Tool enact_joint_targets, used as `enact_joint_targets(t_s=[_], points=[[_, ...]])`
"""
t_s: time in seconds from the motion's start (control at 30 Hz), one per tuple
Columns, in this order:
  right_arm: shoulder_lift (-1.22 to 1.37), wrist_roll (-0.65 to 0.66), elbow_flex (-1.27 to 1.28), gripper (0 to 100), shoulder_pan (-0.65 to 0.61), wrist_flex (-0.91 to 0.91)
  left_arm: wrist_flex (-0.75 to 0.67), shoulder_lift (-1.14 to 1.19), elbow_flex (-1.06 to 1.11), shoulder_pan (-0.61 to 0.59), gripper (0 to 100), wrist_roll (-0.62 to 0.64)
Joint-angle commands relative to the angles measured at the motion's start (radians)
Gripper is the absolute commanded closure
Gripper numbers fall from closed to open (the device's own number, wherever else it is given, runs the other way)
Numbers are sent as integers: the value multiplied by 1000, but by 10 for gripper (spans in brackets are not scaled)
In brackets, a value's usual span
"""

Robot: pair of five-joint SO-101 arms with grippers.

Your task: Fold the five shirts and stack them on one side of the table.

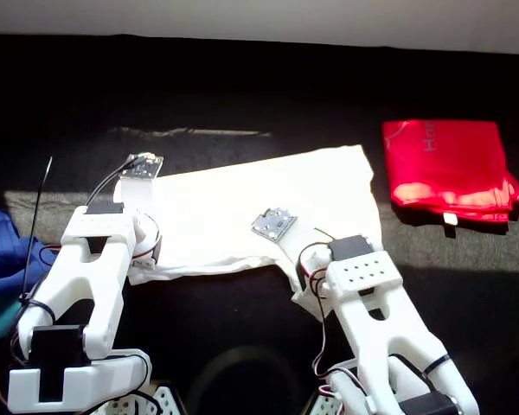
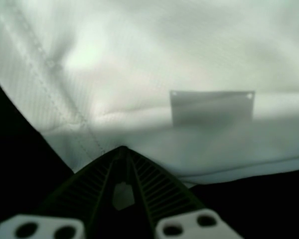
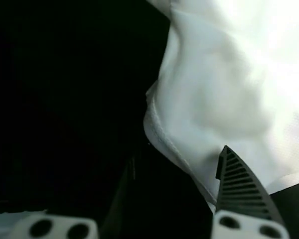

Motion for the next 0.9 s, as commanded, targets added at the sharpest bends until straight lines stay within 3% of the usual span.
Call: enact_joint_targets(t_s=[0.0, 0.23, 0.43, 0.5, 0.63, 0.87], points=[[-18, 8, 18, 753, -10, -31, -15, 1, 2, 5, 991, 5], [120, 54, 111, 753, 38, -214, -14, 1, 2, 4, 991, 5], [332, 54, -15, 756, 160, -274, -12, 1, 4, 4, 991, 5], [378, 52, -67, 799, 189, -271, -12, 1, 4, 4, 991, 5], [418, 52, -110, 998, 206, -269, -12, 1, 4, 4, 991, 5], [366, 54, -168, 991, 206, -157, -12, 1, 4, 4, 991, 5]])
